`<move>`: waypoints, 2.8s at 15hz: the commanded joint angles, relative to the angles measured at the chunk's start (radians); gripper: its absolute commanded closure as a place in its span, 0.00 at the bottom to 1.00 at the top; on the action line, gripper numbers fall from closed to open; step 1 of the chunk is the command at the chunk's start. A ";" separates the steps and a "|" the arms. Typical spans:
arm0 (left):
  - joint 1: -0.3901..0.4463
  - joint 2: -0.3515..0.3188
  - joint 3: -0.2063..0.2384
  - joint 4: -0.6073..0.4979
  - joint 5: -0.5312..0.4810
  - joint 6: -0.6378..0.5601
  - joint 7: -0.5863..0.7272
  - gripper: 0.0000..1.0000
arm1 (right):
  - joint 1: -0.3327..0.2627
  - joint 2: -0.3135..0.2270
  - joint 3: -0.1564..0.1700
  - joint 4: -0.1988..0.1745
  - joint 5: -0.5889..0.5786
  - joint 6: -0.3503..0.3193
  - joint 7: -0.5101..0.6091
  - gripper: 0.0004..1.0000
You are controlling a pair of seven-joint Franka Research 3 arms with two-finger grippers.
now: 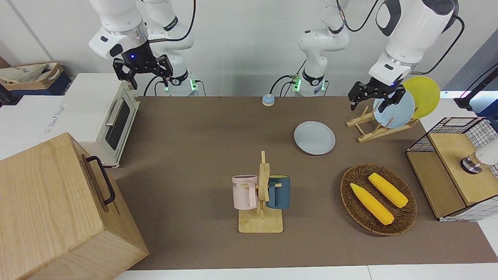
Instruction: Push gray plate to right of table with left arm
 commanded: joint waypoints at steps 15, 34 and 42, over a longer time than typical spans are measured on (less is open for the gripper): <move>0.001 -0.059 0.000 -0.145 0.012 0.029 -0.008 0.01 | -0.011 -0.008 0.006 -0.001 0.008 -0.012 -0.001 0.02; 0.029 -0.198 0.011 -0.858 0.003 0.687 -0.006 0.01 | -0.011 -0.008 0.006 -0.001 0.008 -0.012 -0.003 0.02; 0.027 -0.142 0.011 -0.970 -0.002 0.855 -0.006 0.01 | -0.011 -0.008 0.006 -0.001 0.008 -0.012 -0.003 0.02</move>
